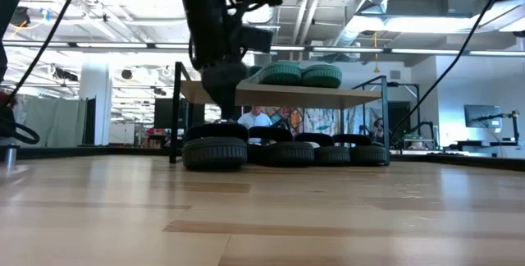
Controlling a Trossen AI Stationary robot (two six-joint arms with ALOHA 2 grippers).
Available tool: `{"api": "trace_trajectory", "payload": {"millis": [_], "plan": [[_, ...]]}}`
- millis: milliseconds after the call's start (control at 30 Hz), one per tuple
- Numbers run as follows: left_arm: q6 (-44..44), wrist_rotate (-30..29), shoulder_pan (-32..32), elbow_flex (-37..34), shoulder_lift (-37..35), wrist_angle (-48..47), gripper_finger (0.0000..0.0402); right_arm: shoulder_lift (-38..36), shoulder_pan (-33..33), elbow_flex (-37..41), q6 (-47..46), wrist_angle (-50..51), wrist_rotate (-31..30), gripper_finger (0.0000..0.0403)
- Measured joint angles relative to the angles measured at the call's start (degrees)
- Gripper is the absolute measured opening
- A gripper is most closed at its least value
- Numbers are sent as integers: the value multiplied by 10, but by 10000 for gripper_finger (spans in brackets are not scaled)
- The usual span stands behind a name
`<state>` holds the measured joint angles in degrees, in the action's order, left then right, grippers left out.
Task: Pick and place slides into the shelf
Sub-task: Put the black slide under the shelf
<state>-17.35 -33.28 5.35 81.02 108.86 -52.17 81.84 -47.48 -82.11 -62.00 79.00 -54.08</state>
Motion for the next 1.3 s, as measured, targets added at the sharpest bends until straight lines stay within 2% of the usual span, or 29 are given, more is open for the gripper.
{"api": "trace_trajectory", "payload": {"millis": [200, 367, 500, 667, 967, 1300], "plan": [[11, 67, 11, 59, 0, -60, 167, 0, -1, 0, 0, -2, 0, 129], [37, 124, 28, 96, -1, -78, 138, 0, -5, 0, -6, -3, 0, 129], [49, 177, 39, 102, -1, -81, 94, 0, -5, 0, -6, -2, 0, 129], [65, 225, 44, 90, -2, -75, 12, 0, -5, 0, -6, -2, 0, 129], [86, 266, 45, 88, -2, -39, 0, 0, -5, 5, -5, -2, -1, 129], [91, 251, 57, 86, 36, -25, 0, 0, -10, 103, -41, -76, 18, 129]]}}
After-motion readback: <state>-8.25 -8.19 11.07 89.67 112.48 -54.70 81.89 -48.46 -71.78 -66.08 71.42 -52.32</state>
